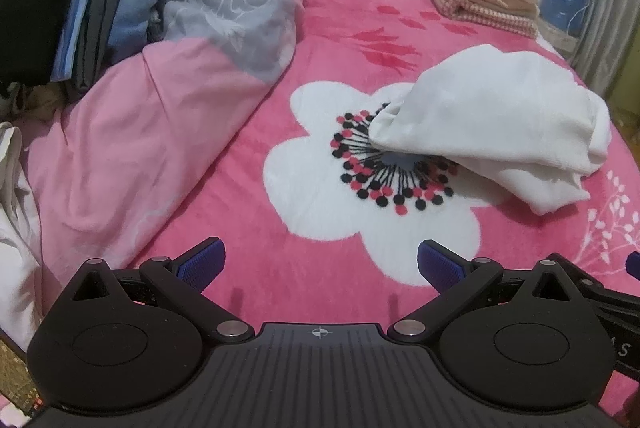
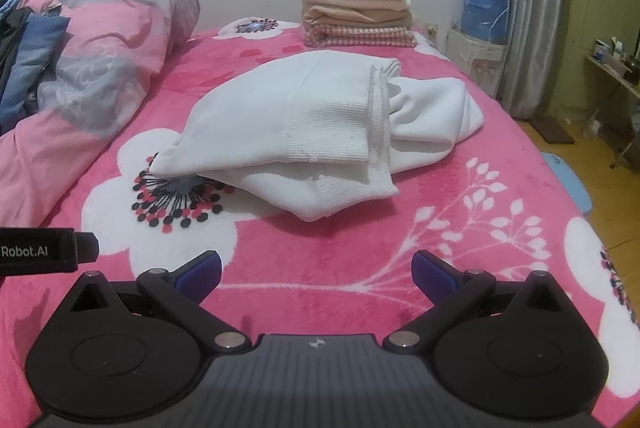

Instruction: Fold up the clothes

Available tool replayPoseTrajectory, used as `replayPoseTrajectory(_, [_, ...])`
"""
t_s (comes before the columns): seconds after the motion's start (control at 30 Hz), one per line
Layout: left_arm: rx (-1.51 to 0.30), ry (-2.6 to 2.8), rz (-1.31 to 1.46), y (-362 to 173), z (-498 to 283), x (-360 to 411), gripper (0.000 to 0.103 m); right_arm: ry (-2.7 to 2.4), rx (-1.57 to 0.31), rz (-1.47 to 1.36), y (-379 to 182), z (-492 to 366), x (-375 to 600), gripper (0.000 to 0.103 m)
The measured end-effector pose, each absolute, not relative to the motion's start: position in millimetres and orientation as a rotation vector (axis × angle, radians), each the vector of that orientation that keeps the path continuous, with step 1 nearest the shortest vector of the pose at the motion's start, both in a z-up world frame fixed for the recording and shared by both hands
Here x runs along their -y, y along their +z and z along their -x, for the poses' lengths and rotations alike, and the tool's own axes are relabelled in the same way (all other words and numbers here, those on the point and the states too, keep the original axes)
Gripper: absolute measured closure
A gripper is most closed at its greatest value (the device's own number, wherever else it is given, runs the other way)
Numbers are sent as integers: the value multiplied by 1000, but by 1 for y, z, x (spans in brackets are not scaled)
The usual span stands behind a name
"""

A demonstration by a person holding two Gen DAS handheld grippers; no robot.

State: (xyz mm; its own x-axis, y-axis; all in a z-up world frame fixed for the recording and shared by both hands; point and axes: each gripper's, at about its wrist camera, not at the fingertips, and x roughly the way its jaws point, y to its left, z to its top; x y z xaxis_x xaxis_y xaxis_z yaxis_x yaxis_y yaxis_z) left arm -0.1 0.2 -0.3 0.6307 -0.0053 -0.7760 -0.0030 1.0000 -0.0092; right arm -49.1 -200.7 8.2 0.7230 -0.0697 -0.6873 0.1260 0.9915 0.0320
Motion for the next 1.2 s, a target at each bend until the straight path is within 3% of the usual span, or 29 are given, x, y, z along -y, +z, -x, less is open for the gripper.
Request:
replayPoseTrajectory(0.77, [-928,-55,87,-6,-2,-8,0,-110,-765,-73,6,47,205,0])
replayPoseTrajectory(1.2, [-848,-51,101,-5,6,-9,0,-111,-758,-67,7,47,204,0])
